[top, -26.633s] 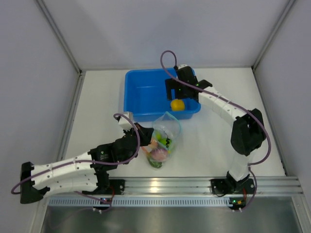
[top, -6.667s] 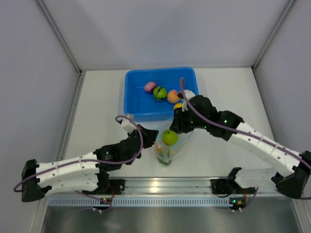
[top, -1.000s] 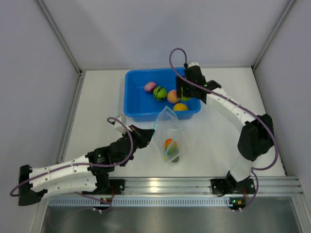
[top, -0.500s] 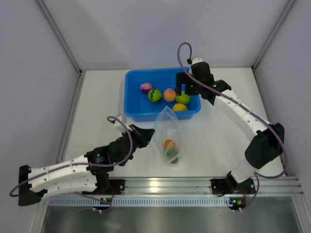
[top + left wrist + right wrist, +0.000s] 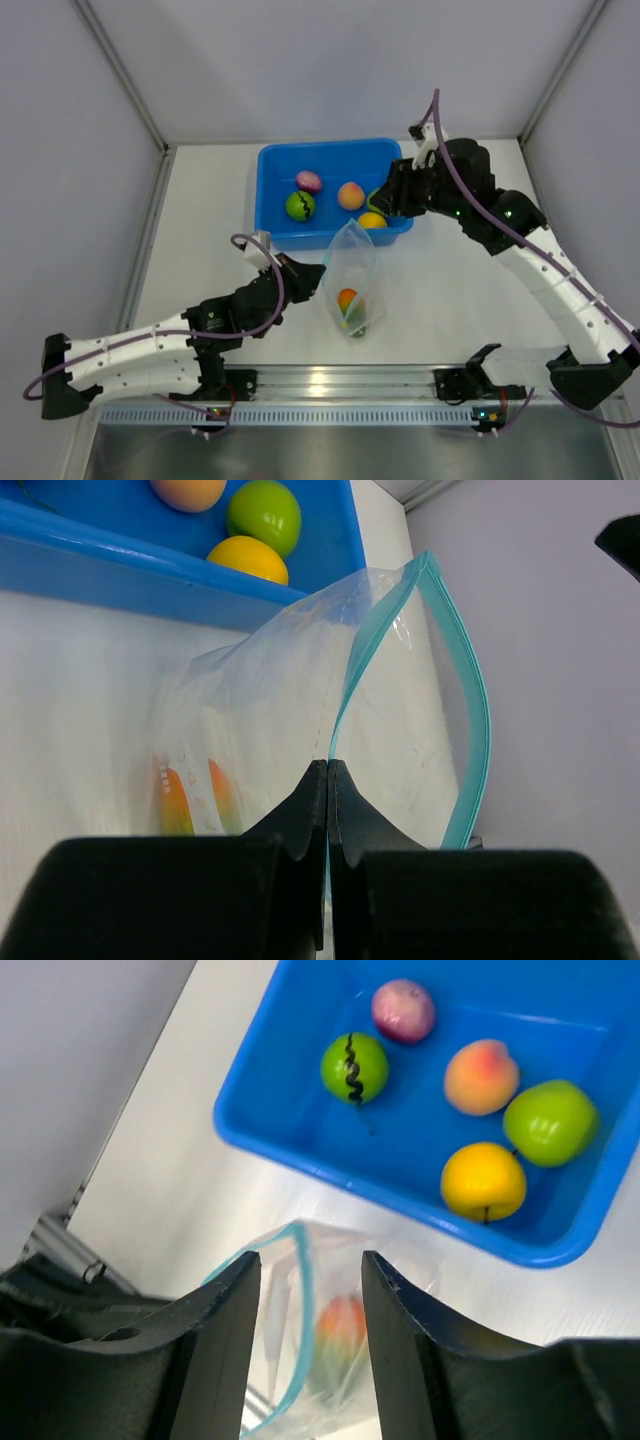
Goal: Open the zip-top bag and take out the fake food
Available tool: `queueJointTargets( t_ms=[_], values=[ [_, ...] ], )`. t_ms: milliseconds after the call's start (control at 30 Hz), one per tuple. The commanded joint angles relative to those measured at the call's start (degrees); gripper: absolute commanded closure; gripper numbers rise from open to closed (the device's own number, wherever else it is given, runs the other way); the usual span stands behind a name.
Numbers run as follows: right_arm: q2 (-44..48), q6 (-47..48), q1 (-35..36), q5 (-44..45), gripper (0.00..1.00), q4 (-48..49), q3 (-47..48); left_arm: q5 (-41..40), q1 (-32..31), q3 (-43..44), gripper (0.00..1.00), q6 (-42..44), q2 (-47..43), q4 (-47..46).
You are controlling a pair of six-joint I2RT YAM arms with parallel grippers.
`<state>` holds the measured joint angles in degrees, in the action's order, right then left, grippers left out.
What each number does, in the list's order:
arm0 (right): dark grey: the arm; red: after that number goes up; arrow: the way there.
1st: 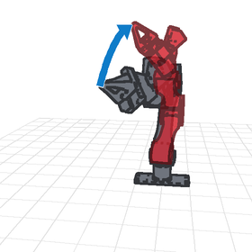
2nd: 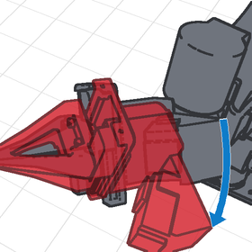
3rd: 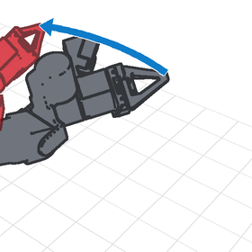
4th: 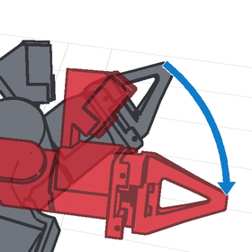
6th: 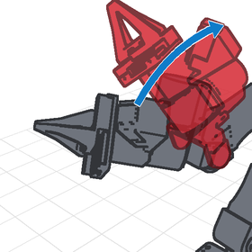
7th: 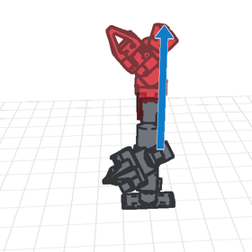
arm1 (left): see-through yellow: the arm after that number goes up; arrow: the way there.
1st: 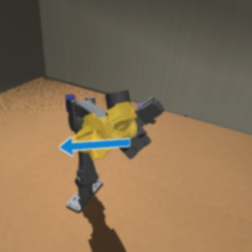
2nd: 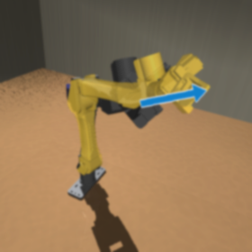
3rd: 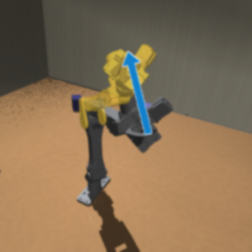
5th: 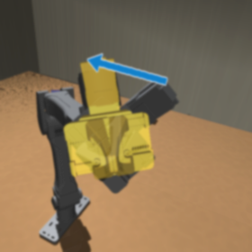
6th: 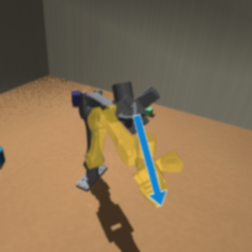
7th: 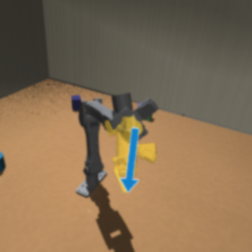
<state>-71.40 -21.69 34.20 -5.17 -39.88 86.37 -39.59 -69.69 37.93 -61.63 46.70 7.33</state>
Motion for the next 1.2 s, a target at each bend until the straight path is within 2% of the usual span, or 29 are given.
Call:
queueJointTargets(
  t_ms=[0, 67, 233, 567, 733, 833, 1167],
  values=[
    [1.9, -1.3, 4.8, -1.3, 0.57, -8.2, 2.3, 0.8, 0.0, 3.4, 1.00, -0.6, 2.0, -1.4],
    [2.5, -2.5, 9.5, 1.8, 0.58, -10.6, 2.1, 1.3, 0.0, 4.8, 1.00, -0.7, 3.6, -1.6],
    [2.1, -6.7, 15.6, 7.9, 0.65, -13.5, -0.6, 1.7, 0.0, 7.0, 1.00, -1.6, 5.8, -1.7],
    [-1.5, -15.2, 23.4, 12.9, 0.69, -4.3, -10.5, 1.0, -0.1, 7.1, 1.00, -5.7, 6.7, -1.7],
    [-3.5, -19.1, 25.8, 18.9, 0.70, 4.0, -14.6, 1.0, -0.1, 5.8, 1.00, -7.1, 6.0, -1.8],
    [-5.8, -21.4, 26.2, 23.1, 0.69, 4.9, -15.3, 0.7, -0.1, 5.0, 1.00, -8.0, 5.2, -1.8],
    [-11.2, -28.3, 27.5, 27.5, 0.69, 10.5, -20.3, -0.7, -0.1, 2.8, 1.00, -9.1, 2.2, -1.9]
  ],
)
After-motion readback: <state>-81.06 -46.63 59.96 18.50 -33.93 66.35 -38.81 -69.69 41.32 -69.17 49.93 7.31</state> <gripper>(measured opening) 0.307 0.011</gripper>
